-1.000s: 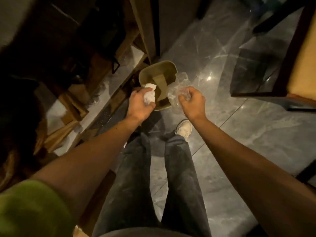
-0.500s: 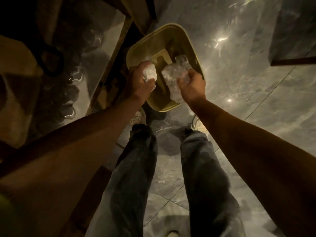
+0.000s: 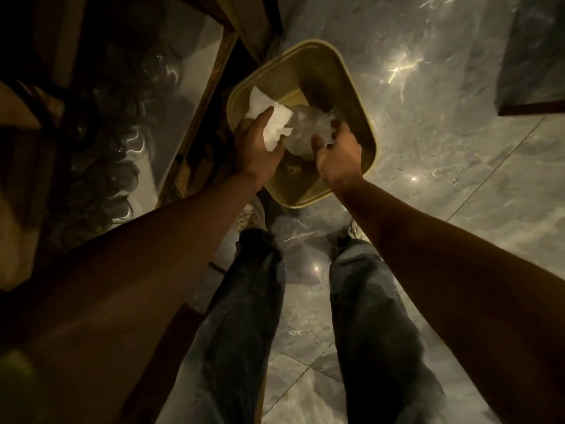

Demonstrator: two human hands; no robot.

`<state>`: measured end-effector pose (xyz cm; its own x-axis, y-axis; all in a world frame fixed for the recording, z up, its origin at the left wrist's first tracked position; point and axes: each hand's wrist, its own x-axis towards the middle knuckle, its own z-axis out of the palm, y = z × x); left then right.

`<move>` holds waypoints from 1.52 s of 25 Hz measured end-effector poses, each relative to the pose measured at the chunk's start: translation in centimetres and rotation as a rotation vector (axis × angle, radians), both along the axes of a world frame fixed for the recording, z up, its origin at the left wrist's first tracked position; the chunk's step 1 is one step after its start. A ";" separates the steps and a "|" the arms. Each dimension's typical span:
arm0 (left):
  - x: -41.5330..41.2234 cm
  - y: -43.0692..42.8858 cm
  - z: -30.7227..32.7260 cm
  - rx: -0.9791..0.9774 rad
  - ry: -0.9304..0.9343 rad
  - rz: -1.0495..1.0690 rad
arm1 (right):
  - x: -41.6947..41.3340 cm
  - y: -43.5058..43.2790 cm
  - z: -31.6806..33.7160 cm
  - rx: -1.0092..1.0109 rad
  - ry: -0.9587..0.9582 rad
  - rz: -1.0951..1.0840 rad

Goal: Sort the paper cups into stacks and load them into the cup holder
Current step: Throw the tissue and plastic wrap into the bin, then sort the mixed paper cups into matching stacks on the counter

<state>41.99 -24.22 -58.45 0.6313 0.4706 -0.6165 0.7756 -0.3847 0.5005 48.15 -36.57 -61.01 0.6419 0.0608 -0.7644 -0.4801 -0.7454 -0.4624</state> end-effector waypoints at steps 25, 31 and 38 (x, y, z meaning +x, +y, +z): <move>5.9 -9.9 47.0 0.258 -0.434 -0.872 | 1.9 -16.1 49.9 -0.131 -0.737 0.193; 6.6 -11.8 55.0 0.292 -0.615 -1.120 | -1.9 -19.0 57.8 -0.211 -0.838 0.022; 6.9 -16.5 59.4 0.212 -0.758 -1.368 | -7.5 -22.3 61.5 -0.374 -0.891 -0.204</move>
